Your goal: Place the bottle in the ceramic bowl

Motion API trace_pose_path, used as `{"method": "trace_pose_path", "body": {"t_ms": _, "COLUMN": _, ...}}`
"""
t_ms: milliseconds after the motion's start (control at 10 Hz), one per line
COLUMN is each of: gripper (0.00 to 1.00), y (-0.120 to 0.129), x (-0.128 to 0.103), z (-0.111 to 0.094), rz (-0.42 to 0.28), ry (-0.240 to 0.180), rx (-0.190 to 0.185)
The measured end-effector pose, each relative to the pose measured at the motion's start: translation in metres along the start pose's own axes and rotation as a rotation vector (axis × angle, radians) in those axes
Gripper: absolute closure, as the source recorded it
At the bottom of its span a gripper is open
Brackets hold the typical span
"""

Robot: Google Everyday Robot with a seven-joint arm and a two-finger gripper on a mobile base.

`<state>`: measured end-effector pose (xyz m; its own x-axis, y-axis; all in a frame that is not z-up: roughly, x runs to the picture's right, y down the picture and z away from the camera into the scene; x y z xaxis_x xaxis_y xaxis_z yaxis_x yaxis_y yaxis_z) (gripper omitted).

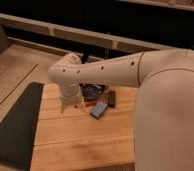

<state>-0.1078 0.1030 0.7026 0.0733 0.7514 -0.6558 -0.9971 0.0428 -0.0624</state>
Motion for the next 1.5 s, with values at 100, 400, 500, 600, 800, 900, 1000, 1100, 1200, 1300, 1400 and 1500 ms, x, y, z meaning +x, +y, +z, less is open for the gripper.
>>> {"method": "trace_pose_path", "body": {"t_ms": 100, "gripper": 0.35, "y": 0.000, "x": 0.000, "z": 0.000, "rz": 0.000, "ry": 0.000, "rx": 0.000}}
{"method": "trace_pose_path", "body": {"t_ms": 400, "gripper": 0.35, "y": 0.000, "x": 0.000, "z": 0.000, "rz": 0.000, "ry": 0.000, "rx": 0.000}}
{"method": "trace_pose_path", "body": {"t_ms": 500, "gripper": 0.35, "y": 0.000, "x": 0.000, "z": 0.000, "rz": 0.000, "ry": -0.002, "rx": 0.001}}
{"method": "trace_pose_path", "body": {"t_ms": 600, "gripper": 0.35, "y": 0.000, "x": -0.001, "z": -0.001, "rz": -0.002, "ry": -0.006, "rx": 0.000}}
{"method": "trace_pose_path", "body": {"t_ms": 800, "gripper": 0.35, "y": 0.005, "x": -0.018, "z": -0.015, "rz": -0.036, "ry": -0.092, "rx": -0.023}}
{"method": "trace_pose_path", "body": {"t_ms": 900, "gripper": 0.35, "y": 0.009, "x": -0.034, "z": -0.032, "rz": -0.080, "ry": -0.178, "rx": -0.044}}
{"method": "trace_pose_path", "body": {"t_ms": 1000, "gripper": 0.35, "y": 0.011, "x": -0.056, "z": -0.063, "rz": -0.143, "ry": -0.300, "rx": -0.064}}
{"method": "trace_pose_path", "body": {"t_ms": 1100, "gripper": 0.35, "y": 0.010, "x": -0.067, "z": -0.086, "rz": -0.182, "ry": -0.379, "rx": -0.071}}
{"method": "trace_pose_path", "body": {"t_ms": 1200, "gripper": 0.35, "y": 0.006, "x": -0.078, "z": -0.123, "rz": -0.221, "ry": -0.484, "rx": -0.068}}
{"method": "trace_pose_path", "body": {"t_ms": 1300, "gripper": 0.35, "y": 0.000, "x": -0.087, "z": -0.166, "rz": -0.268, "ry": -0.601, "rx": -0.055}}
{"method": "trace_pose_path", "body": {"t_ms": 1400, "gripper": 0.35, "y": -0.004, "x": -0.090, "z": -0.188, "rz": -0.289, "ry": -0.659, "rx": -0.047}}
{"method": "trace_pose_path", "body": {"t_ms": 1500, "gripper": 0.35, "y": -0.005, "x": -0.091, "z": -0.203, "rz": -0.305, "ry": -0.698, "rx": -0.040}}
